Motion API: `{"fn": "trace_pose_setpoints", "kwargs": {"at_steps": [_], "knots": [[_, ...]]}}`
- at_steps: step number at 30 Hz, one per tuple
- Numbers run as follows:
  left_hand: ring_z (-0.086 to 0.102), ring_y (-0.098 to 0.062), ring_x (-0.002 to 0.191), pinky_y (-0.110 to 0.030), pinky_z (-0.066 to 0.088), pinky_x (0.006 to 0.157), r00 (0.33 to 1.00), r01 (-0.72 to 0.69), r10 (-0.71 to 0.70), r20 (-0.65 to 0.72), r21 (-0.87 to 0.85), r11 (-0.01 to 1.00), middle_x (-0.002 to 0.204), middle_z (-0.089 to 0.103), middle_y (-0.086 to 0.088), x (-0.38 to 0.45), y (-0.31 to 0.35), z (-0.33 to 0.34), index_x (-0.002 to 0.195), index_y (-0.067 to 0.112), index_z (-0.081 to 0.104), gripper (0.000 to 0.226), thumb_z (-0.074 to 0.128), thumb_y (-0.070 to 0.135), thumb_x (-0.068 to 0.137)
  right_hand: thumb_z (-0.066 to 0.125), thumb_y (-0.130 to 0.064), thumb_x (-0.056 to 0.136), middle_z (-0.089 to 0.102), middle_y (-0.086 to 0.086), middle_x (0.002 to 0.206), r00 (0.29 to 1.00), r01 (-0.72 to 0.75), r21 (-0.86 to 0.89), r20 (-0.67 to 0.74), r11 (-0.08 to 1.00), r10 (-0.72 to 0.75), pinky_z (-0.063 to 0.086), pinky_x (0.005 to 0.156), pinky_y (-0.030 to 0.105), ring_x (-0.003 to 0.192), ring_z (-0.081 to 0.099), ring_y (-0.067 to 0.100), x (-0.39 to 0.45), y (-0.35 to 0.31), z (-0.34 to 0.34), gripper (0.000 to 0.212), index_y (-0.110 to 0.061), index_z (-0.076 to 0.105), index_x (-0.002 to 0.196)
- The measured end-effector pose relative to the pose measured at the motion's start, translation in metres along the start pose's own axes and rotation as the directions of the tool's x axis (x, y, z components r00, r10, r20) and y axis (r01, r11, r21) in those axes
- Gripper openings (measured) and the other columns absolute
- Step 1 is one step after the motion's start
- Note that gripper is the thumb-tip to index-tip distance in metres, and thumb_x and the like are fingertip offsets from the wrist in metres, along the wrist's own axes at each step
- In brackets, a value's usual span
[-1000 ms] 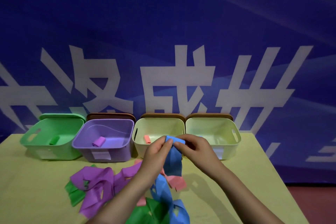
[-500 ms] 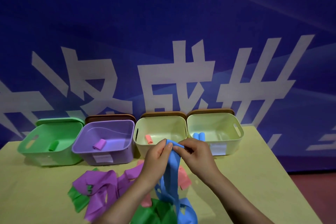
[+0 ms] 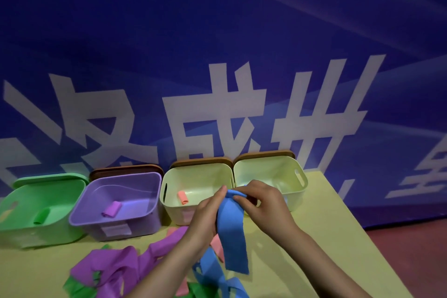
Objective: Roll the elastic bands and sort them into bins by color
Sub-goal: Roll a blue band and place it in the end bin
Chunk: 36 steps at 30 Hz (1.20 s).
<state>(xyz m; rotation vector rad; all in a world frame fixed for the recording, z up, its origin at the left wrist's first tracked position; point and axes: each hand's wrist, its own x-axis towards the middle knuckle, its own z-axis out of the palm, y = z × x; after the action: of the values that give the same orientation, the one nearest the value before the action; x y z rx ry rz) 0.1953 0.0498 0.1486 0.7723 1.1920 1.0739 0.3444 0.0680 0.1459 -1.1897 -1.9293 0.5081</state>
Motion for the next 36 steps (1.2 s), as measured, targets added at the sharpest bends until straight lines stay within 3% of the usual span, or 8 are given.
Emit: {"fn": "trace_pose_setpoints", "kwargs": {"at_steps": [5,9,13,16,22,25,31,36], "knots": [[0.071,-0.025,0.085,-0.03,0.054,0.066,0.999,0.041,-0.041,-0.013,-0.016,0.999,0.093,0.073,-0.017,0.001,-0.003,0.003,0.106,0.004,0.068,0.033,0.054,0.031,0.094,0.055,-0.031,0.088,0.055,-0.008,0.081,0.997,0.062,-0.1,0.06,0.993,-0.056,0.049,0.067,0.027,0.077,0.054,0.007,-0.003,0.006,0.001,0.027,-0.026,0.072,0.108],[0.07,-0.028,0.089,-0.028,0.054,0.062,0.999,0.025,-0.025,0.042,-0.007,1.0,0.097,0.072,-0.019,-0.005,-0.003,0.001,0.108,0.002,0.069,0.034,0.05,0.028,0.096,0.054,-0.019,0.089,0.053,-0.01,0.088,0.982,0.052,0.002,0.182,0.999,-0.052,0.046,0.075,0.022,0.085,0.053,0.006,-0.002,0.003,-0.006,0.027,-0.028,0.07,0.11],[0.067,-0.018,0.062,-0.021,0.047,0.045,0.996,0.003,-0.003,0.092,0.001,1.0,0.074,0.07,-0.011,-0.012,-0.004,0.003,0.109,-0.002,0.065,0.031,0.045,0.019,0.099,0.047,-0.019,0.086,0.056,-0.011,0.095,0.959,-0.006,0.097,0.284,0.995,-0.022,0.044,0.08,0.018,0.092,0.054,0.005,-0.002,0.003,-0.011,0.037,-0.025,0.069,0.115],[0.067,-0.026,0.078,-0.028,0.052,0.059,0.998,-0.008,0.008,0.061,0.001,1.0,0.091,0.07,-0.022,-0.012,-0.005,0.003,0.111,-0.004,0.062,0.029,0.046,0.016,0.098,0.041,-0.027,0.093,0.057,-0.014,0.1,0.949,-0.163,0.221,0.301,0.962,0.092,0.041,0.083,0.012,0.1,0.055,0.003,-0.004,0.002,-0.012,0.038,-0.023,0.067,0.119],[0.068,-0.025,0.09,-0.03,0.051,0.062,0.995,-0.105,0.102,0.021,0.195,0.975,0.098,0.072,-0.012,-0.015,-0.007,0.007,0.103,0.013,0.066,0.023,0.044,0.018,0.1,0.055,-0.024,0.096,0.064,-0.014,0.081,0.946,-0.295,0.287,0.22,0.912,0.237,0.042,0.068,0.013,0.075,0.055,0.001,-0.014,0.003,-0.006,0.018,-0.024,0.071,0.102],[0.053,-0.018,0.073,-0.034,0.04,0.065,0.974,-0.201,0.227,0.002,0.474,0.858,0.077,0.057,-0.011,-0.012,-0.016,0.006,0.092,0.007,0.059,0.02,0.046,0.021,0.099,0.059,-0.019,0.092,0.063,-0.016,0.073,0.953,-0.285,0.26,0.177,0.923,0.244,0.041,0.065,0.014,0.068,0.053,0.0,-0.018,0.006,-0.004,0.013,-0.021,0.072,0.093],[0.031,-0.005,0.054,-0.022,0.026,0.052,0.875,-0.403,0.482,0.042,0.615,0.678,0.057,0.032,0.007,-0.014,-0.027,0.011,0.066,0.018,0.033,0.034,0.047,0.014,0.097,0.056,-0.031,0.086,0.062,-0.005,0.069,0.995,-0.104,0.143,0.01,0.984,0.103,0.041,0.062,0.017,0.067,0.055,0.009,-0.03,0.009,-0.001,0.02,-0.021,0.073,0.088],[0.046,-0.015,0.063,-0.035,0.037,0.062,0.943,-0.29,0.326,-0.063,0.322,0.901,0.061,0.05,0.005,-0.023,-0.03,0.015,0.068,0.016,0.057,0.025,0.061,0.031,0.088,0.05,-0.035,0.087,0.057,-0.006,0.068,0.989,-0.003,0.117,-0.143,0.993,0.02,0.038,0.061,0.014,0.065,0.052,0.008,-0.04,-0.002,0.0,0.027,-0.022,0.073,0.094]]}}
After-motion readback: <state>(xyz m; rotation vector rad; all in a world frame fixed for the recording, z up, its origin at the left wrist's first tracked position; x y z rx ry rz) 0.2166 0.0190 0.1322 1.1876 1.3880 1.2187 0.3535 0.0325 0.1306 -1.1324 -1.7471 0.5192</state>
